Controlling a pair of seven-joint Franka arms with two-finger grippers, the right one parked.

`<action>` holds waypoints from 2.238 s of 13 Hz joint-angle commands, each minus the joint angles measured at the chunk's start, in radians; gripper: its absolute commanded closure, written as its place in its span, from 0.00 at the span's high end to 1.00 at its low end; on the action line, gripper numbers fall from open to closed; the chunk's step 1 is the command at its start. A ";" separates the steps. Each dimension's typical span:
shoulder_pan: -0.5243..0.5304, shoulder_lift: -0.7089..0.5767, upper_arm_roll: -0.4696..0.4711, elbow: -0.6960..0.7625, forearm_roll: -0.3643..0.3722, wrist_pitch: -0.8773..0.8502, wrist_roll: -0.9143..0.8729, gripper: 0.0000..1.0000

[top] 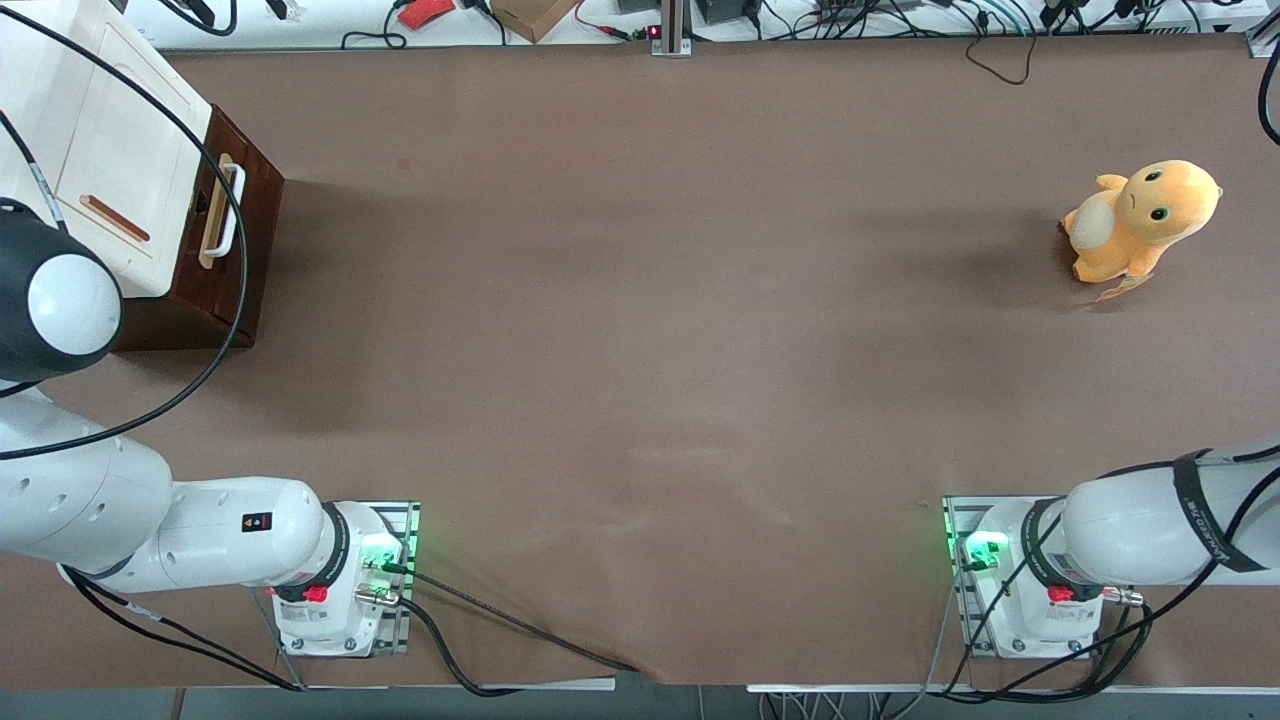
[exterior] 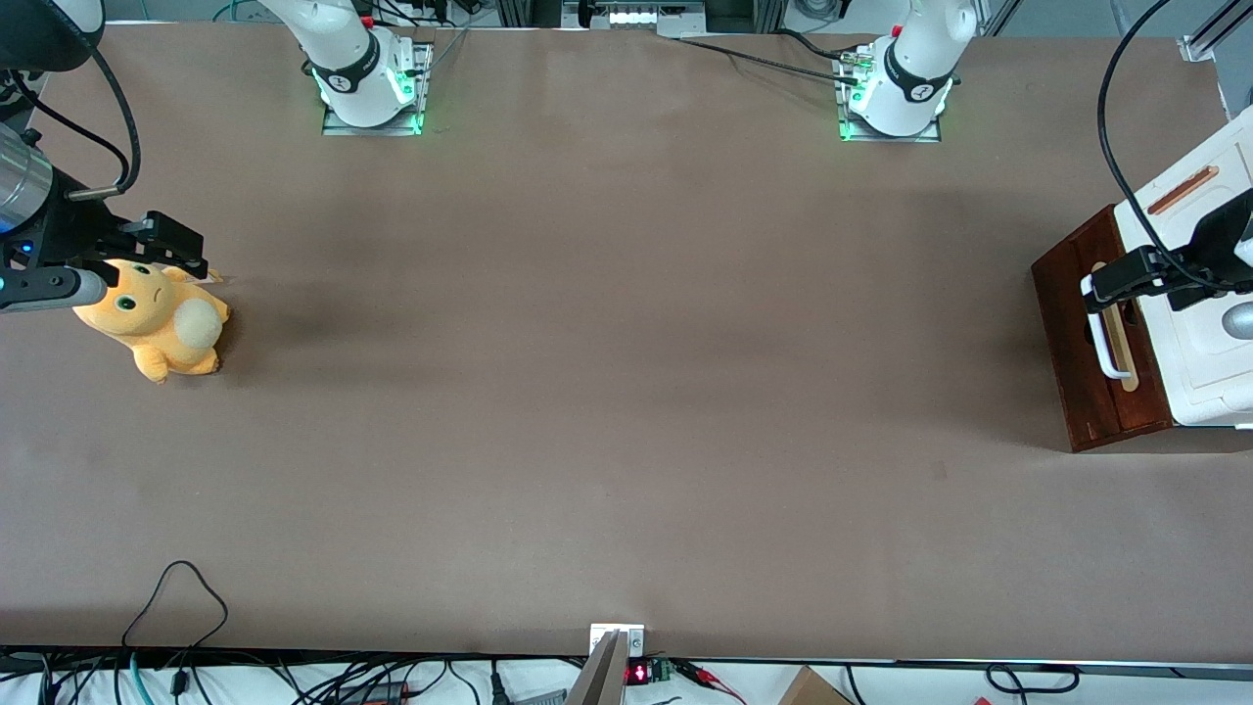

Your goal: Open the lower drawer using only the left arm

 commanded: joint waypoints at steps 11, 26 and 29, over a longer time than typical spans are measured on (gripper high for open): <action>-0.001 0.014 -0.001 0.013 0.008 -0.011 -0.018 1.00; -0.002 0.035 -0.001 0.003 0.192 -0.077 -0.042 1.00; 0.005 0.071 0.002 0.000 0.194 -0.153 -0.046 1.00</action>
